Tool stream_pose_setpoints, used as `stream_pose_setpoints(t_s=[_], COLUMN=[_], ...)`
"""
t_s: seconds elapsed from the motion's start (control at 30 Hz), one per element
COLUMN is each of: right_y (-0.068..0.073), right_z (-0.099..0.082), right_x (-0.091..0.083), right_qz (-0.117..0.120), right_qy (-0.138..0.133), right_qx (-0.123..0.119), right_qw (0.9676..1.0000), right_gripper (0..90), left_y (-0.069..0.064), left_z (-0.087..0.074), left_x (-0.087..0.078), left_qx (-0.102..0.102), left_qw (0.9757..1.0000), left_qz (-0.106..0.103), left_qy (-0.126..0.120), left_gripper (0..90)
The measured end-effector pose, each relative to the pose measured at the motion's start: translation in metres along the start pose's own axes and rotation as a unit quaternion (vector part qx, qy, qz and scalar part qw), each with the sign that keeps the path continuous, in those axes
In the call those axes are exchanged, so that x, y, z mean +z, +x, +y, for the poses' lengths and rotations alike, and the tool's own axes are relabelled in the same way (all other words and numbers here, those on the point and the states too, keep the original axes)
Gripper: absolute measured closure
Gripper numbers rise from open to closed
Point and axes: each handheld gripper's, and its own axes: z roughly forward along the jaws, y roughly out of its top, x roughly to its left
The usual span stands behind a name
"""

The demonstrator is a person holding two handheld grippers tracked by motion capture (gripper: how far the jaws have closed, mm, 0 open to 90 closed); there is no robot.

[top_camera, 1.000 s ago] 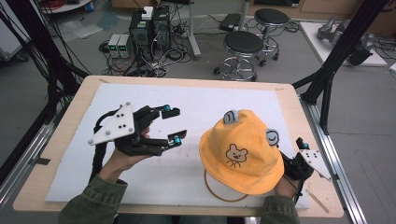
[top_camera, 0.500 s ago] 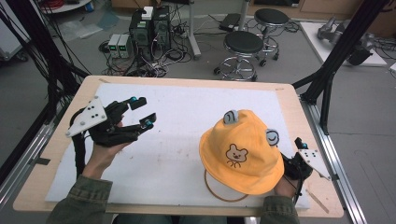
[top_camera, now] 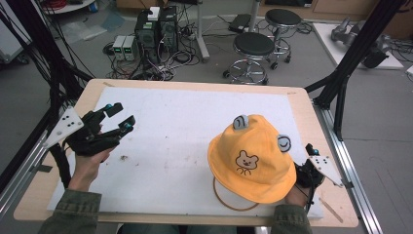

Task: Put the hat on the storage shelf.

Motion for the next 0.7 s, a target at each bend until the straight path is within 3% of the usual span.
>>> stream_pose_setpoints(t_s=[0.3,0.5,0.7], right_y=[-0.001,-0.001,0.000], right_z=[0.000,0.000,0.000], right_x=[-0.001,-0.002,-0.003], right_qz=[-0.004,-0.004,-0.003], right_qy=[-0.001,-0.001,-0.002], right_qx=[0.005,0.007,0.009], right_qw=[1.0000,1.0000,0.9999], right_gripper=[9.0,9.0,9.0], left_y=[0.007,0.014,0.021], left_z=[-0.013,-0.025,-0.037], left_x=[-0.018,-0.031,-0.044], left_qx=[0.004,0.000,-0.005], left_qw=[0.9983,0.9937,0.9883], left_qz=[0.058,0.112,0.152], left_qy=[0.007,0.001,0.007], left_gripper=[39.5,34.3,32.9])
